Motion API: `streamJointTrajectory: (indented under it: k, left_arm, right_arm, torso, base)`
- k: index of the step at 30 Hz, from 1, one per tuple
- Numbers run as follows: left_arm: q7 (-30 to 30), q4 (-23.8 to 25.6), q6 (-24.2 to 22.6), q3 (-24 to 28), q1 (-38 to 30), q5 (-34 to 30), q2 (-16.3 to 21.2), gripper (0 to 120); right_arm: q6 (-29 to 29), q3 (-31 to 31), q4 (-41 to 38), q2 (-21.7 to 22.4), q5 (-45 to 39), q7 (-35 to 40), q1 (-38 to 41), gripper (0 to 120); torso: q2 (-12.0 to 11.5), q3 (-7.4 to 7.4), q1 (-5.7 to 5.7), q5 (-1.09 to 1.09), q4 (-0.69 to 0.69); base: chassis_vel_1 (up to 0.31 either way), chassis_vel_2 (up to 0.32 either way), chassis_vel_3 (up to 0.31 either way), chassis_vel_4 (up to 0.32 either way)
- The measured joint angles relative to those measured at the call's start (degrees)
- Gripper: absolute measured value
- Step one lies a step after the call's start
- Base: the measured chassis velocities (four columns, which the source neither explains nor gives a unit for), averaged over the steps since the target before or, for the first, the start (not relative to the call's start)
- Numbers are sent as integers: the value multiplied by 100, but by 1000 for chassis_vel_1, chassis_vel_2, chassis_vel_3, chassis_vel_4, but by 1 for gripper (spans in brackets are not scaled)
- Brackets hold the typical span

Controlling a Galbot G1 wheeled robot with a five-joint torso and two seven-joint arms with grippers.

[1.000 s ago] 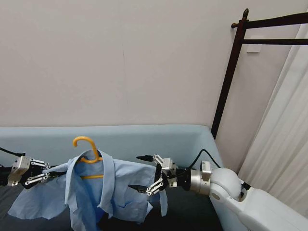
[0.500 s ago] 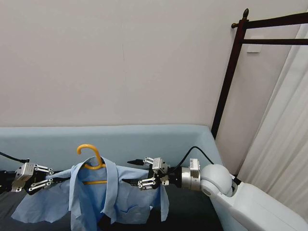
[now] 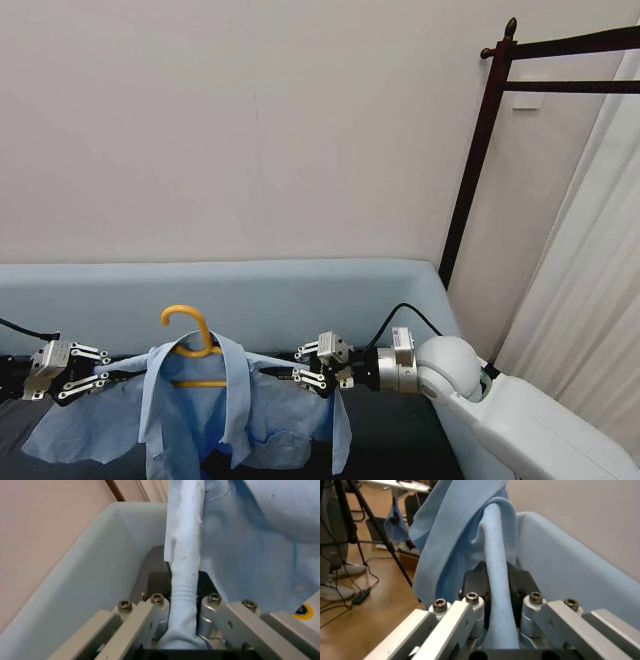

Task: Pick up the clothes from the sofa and hang them on the clothes hanger.

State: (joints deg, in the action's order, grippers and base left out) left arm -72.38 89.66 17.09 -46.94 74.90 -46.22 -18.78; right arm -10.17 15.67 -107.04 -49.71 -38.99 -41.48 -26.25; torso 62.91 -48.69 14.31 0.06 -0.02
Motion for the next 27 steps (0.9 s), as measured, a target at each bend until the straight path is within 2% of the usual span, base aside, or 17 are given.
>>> streamJointTrajectory:
  k: [3,8,10,12,13,15,16,20,21,25,26,27]
  left_arm:
    - [35,-11,135,-2,6,-6,-14,5]
    - [391,-69,609,-63,20,-174,-77,19]
    - [755,-107,908,-89,28,-398,-115,28]
    - [905,-121,1001,-92,32,-463,-129,32]
    - [1292,-151,1196,-95,46,-669,-173,38]
    - [1678,-208,1363,-107,51,-898,-253,47]
    - [1678,-208,1363,-107,51,-898,-253,47]
    - [2105,-311,1536,-138,32,-1090,-461,65]
    - [2105,-311,1536,-138,32,-1090,-461,65]
    - [2703,-35,1623,-139,95,-1095,-860,85]
    - [2703,-35,1623,-139,95,-1095,-860,85]
    - [2834,123,1628,-134,139,-1022,-1068,88]
  right_arm:
    - [-53,-14,-65,26,-62,39,-1,7]
    - [-341,-206,-246,206,-411,360,50,7]
    - [-587,-361,-388,399,-647,622,103,7]
    - [-657,-412,-435,471,-739,711,125,7]
    - [-788,-517,-544,620,-958,903,174,7]
    - [-952,-681,-721,796,-1275,1183,236,7]
    - [-952,-681,-721,796,-1275,1183,236,7]
    - [-1164,-1088,-1056,1074,-1987,1665,398,7]
    - [-1164,-1088,-1056,1074,-1987,1665,398,7]
    - [-1361,-1404,-1369,1304,-2504,2332,464,7]
    - [-1361,-1404,-1369,1304,-2504,2332,464,7]
    - [-1463,-1497,-1482,1366,-2693,2606,477,7]
  torso:
    - [0,0,0,0,0]
    - [0,0,0,0,2]
    - [0,0,0,1,1]
    - [0,0,0,1,0]
    - [0,0,0,1,-1]
    - [0,0,0,1,-1]
    - [0,0,0,1,-1]
    - [0,0,0,0,2]
    - [0,0,0,0,2]
    - [0,0,0,2,1]
    - [0,0,0,2,1]
    - [0,0,0,2,0]
  base:
    - [0,0,0,0]
    - [0,0,0,0]
    - [0,0,0,0]
    - [0,0,0,0]
    - [0,0,0,0]
    - [0,0,0,0]
    - [0,0,0,0]
    - [0,0,0,0]
    - [0,0,0,0]
    - [0,0,0,0]
    - [0,0,0,0]
    - [0,0,0,0]
